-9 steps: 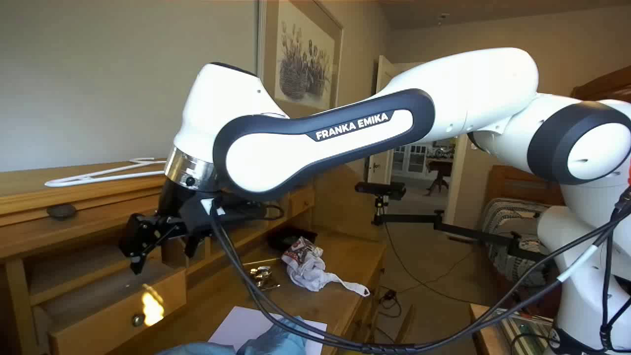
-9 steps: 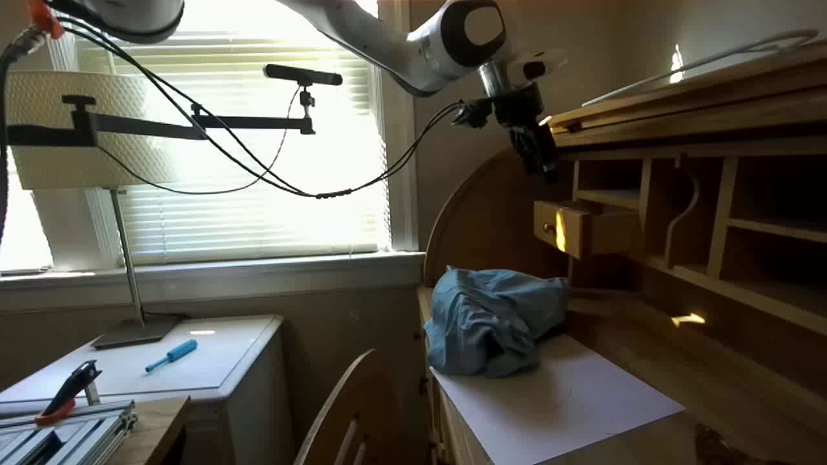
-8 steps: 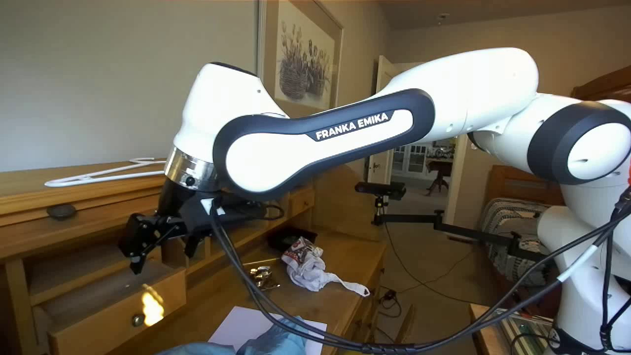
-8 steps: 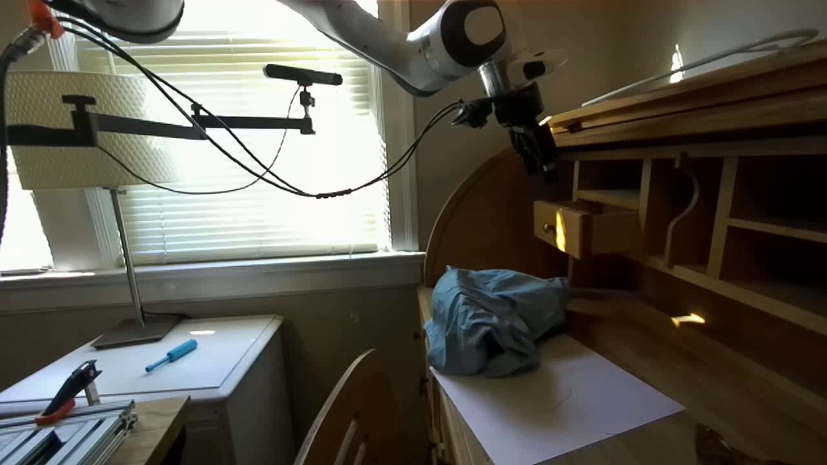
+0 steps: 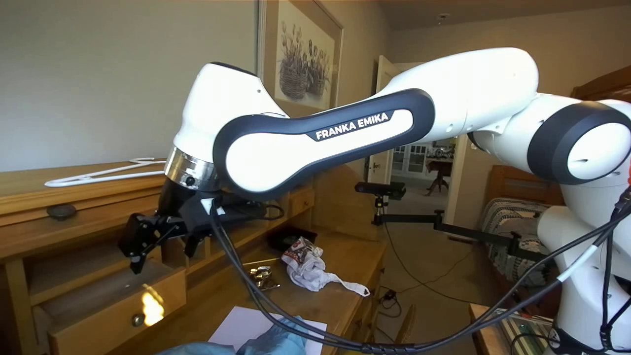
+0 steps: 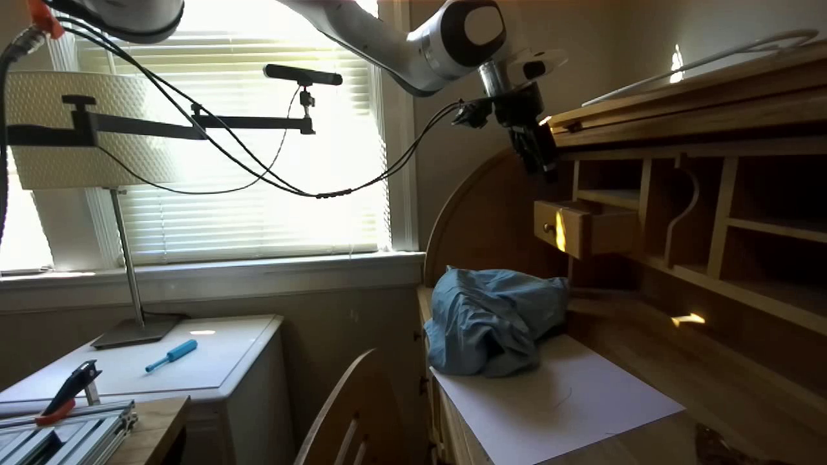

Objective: Close the drawer on the left.

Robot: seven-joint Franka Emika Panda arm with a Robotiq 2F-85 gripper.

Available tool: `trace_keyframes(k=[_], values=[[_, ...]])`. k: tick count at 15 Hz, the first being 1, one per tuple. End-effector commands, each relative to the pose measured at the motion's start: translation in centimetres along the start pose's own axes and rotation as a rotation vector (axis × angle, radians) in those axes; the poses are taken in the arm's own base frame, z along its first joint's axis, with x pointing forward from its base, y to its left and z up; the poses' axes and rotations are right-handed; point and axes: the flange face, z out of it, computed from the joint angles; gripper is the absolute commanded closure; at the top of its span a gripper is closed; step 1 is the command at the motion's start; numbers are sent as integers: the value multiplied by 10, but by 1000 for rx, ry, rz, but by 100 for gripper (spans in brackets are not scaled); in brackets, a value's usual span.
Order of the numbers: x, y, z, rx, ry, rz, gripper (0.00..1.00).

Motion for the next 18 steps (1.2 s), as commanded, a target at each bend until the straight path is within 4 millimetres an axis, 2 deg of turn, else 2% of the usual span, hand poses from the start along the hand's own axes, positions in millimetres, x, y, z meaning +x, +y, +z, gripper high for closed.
trace_keyframes(k=[1, 15, 18], values=[[0, 0, 0, 0, 0, 0, 0], [0, 0, 0, 0, 0, 0, 0], [-12, -3, 14, -73, -3, 6, 0]])
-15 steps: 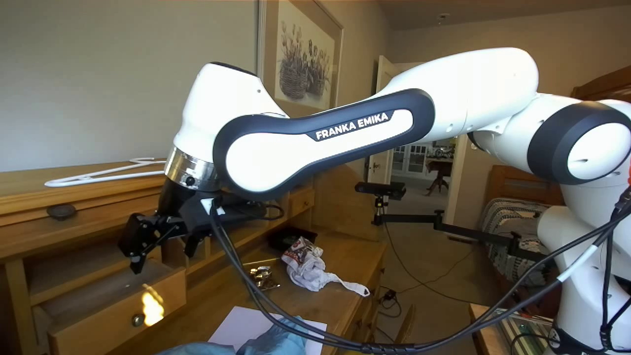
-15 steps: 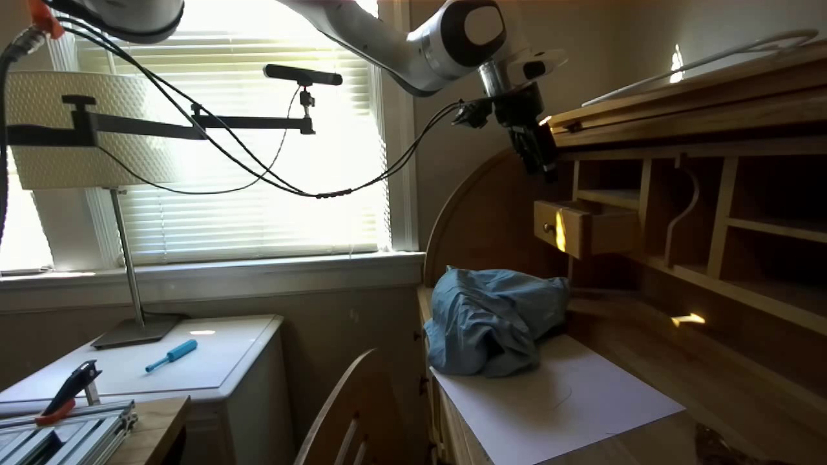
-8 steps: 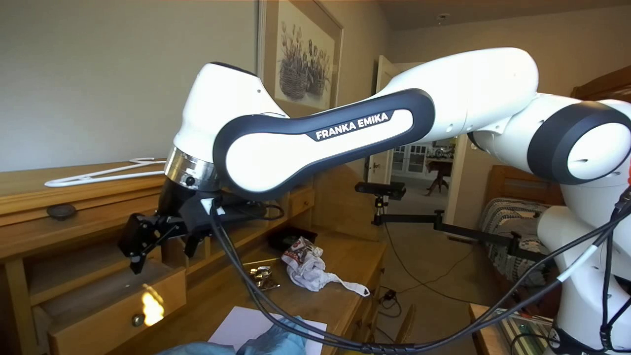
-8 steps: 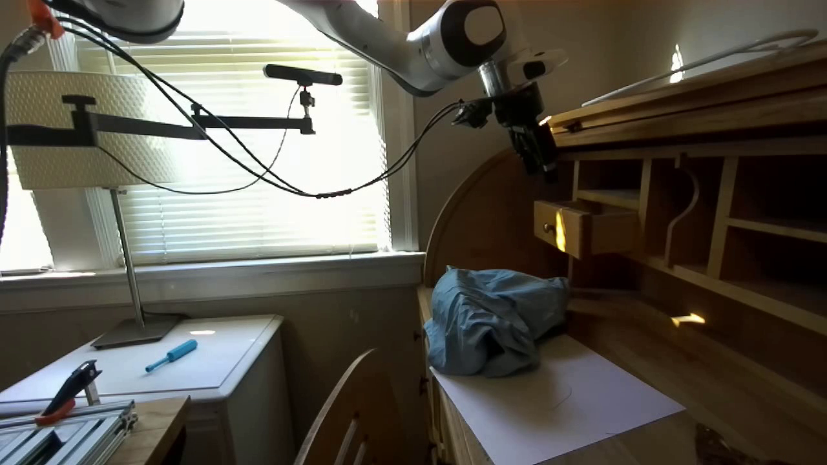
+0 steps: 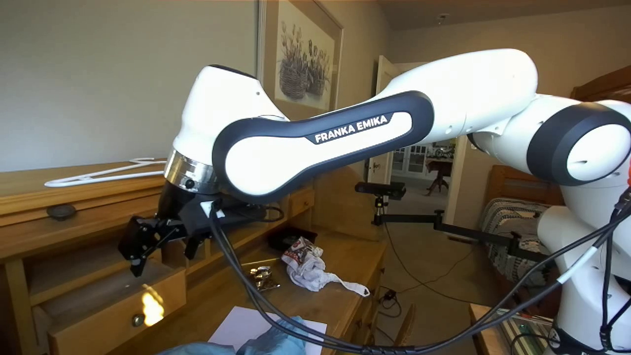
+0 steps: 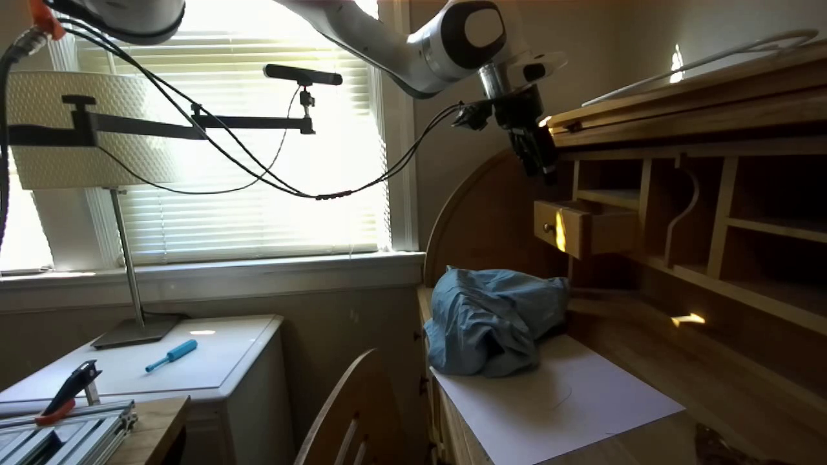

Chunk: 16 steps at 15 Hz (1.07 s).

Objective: Close the drawer on the left.

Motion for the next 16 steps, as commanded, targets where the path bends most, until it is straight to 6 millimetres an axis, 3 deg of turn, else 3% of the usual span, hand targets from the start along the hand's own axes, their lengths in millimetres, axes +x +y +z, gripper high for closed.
trace_keyframes(k=[1, 5, 10, 14, 16], values=[[-14, -2, 12, -108, 2, 2, 0], [-24, -6, 3, -168, 9, -27, 0], [-45, -5, -29, -226, -138, -99, 0], [-49, -6, -62, -252, -166, -106, 0], [-50, -9, -65, -252, -166, -110, 0]])
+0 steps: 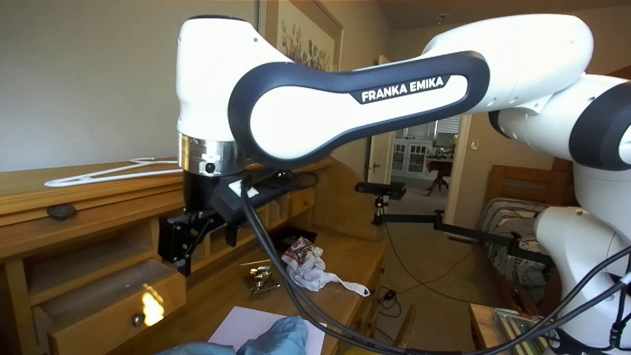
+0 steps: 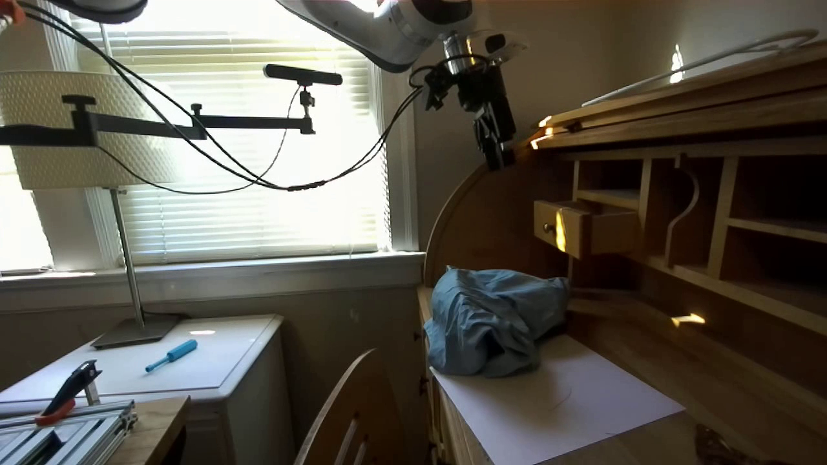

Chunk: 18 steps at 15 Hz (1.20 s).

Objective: Close the drawer on the left.

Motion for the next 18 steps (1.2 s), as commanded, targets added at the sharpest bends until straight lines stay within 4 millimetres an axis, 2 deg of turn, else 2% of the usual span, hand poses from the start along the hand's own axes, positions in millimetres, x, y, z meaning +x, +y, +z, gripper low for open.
trace_keyframes(k=[1, 7, 8, 15, 18], values=[[-2, 1, -5, 3, -3, -2, 0], [-4, 0, -6, 3, -7, -5, 0], [-3, -5, -8, 46, 35, 9, 0], [-1, -27, -43, 254, 245, 15, 0], [1, -28, -47, 292, 322, 22, 0]])
